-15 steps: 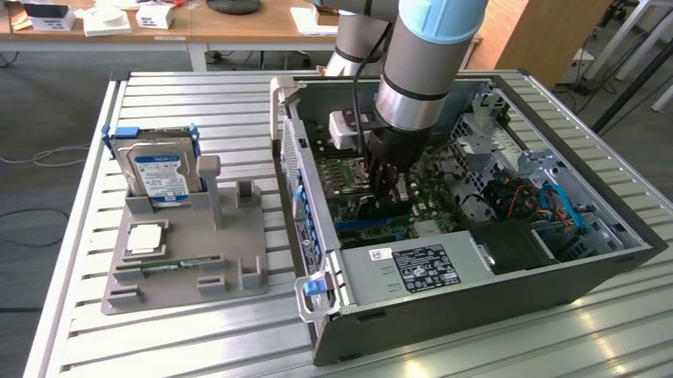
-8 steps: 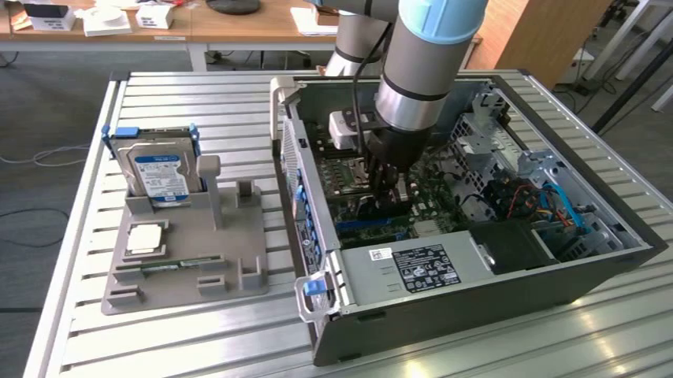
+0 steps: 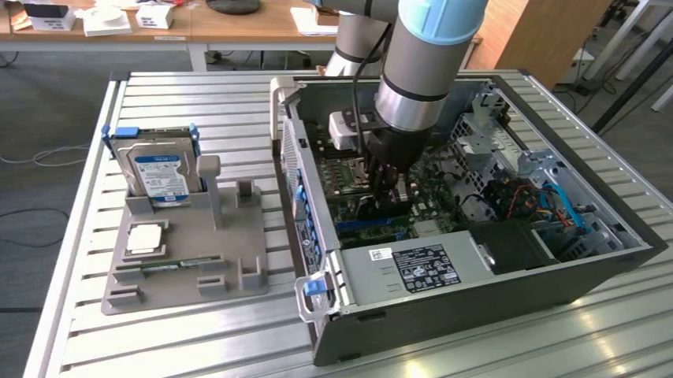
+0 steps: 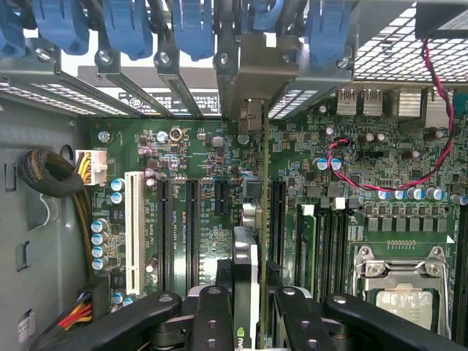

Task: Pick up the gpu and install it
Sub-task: 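Insert the gpu into the slot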

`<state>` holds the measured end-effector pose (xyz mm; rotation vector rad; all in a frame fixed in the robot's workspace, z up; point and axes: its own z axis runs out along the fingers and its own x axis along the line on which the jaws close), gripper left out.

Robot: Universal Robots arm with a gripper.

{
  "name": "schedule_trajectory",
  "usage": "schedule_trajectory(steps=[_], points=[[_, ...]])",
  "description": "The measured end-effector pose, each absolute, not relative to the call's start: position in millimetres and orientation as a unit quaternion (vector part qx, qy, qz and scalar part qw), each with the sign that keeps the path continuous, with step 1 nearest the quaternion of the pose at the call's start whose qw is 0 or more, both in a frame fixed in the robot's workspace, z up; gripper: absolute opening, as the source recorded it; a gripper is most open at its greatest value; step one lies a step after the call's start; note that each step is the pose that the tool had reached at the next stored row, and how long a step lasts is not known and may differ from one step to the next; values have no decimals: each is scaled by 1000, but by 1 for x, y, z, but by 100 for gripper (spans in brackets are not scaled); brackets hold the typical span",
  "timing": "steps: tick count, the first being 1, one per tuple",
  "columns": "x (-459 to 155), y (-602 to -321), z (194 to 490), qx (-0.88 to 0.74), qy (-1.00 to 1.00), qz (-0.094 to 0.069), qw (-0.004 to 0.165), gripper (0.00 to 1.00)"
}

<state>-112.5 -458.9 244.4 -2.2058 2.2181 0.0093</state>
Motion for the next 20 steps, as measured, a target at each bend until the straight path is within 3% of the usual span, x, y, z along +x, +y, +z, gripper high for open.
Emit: schedule_trajectory(steps=[20], points=[[-113, -460, 253, -705, 709, 2, 6, 27]])
